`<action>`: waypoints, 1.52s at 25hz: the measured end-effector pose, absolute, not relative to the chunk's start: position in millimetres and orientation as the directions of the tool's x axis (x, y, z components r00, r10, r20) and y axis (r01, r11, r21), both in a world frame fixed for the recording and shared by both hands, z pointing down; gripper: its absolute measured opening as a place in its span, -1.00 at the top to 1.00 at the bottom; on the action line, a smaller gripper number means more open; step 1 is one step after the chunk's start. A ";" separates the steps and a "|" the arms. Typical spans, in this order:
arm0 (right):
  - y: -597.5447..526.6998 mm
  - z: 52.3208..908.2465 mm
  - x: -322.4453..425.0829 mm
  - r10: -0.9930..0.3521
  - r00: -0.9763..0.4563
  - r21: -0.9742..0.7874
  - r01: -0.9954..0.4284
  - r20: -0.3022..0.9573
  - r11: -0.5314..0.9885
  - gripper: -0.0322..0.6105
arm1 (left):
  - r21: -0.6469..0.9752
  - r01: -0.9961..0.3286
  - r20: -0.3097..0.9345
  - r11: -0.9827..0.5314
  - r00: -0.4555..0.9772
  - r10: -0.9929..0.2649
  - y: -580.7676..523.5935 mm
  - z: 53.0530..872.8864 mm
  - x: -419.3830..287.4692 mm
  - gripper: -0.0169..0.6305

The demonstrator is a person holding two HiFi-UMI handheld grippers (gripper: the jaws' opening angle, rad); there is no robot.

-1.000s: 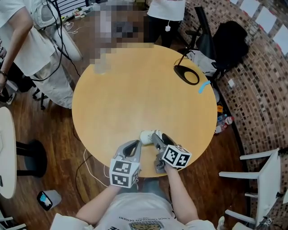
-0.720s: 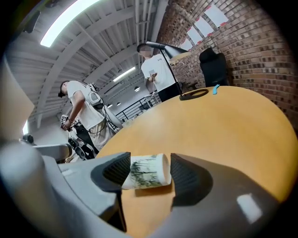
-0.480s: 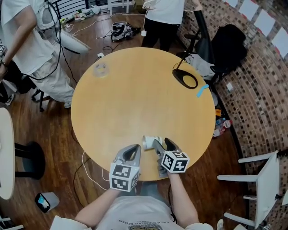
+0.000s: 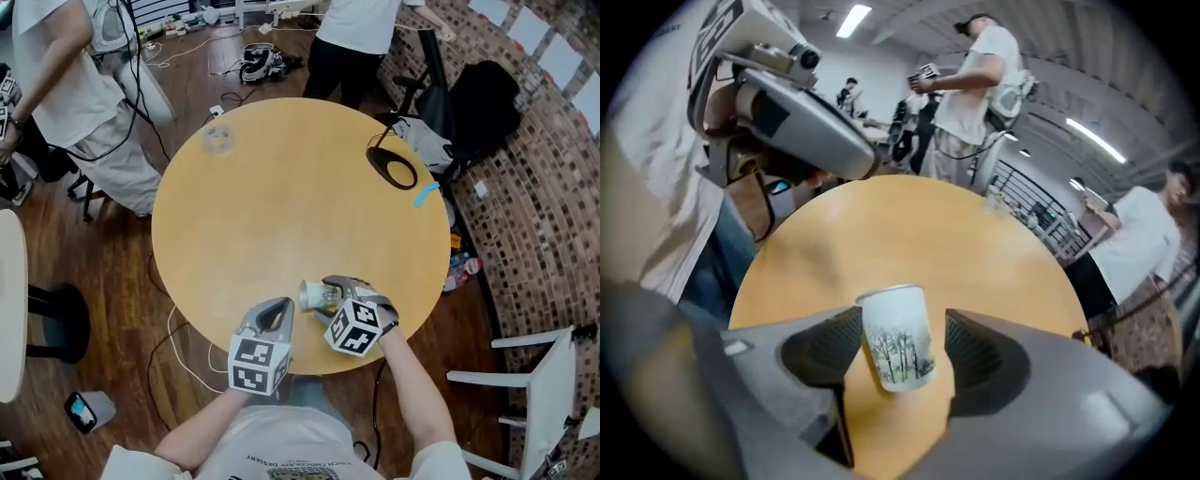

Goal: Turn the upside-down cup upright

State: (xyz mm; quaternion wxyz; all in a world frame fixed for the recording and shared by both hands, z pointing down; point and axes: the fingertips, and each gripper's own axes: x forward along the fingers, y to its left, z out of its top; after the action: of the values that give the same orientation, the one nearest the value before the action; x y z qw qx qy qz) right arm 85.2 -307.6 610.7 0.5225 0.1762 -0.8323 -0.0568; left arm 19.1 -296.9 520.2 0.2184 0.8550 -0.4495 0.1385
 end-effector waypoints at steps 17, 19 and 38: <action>-335.5 615.5 43.5 -0.404 -0.496 0.232 -0.373 0.768 0.898 -0.03 | 0.261 -0.862 0.443 -0.434 0.506 -0.740 -297.9 524.2 -5.4 0.93; -345.3 603.2 49.6 -0.507 -0.577 0.088 -0.601 0.641 0.795 -0.03 | 0.264 -0.860 0.443 -0.437 0.510 -0.737 -297.3 525.4 -4.7 0.93; -330.5 623.3 86.1 -0.748 -0.458 -0.082 -0.873 0.480 0.481 -0.03 | 0.242 -0.834 0.448 -0.497 0.550 -0.705 -291.9 523.3 13.3 0.93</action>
State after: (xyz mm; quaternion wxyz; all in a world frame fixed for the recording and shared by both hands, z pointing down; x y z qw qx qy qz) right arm 86.1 -330.5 623.3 0.1937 0.4833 -0.8385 0.1606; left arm 13.3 -291.9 523.3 0.2196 0.8525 -0.4511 0.1467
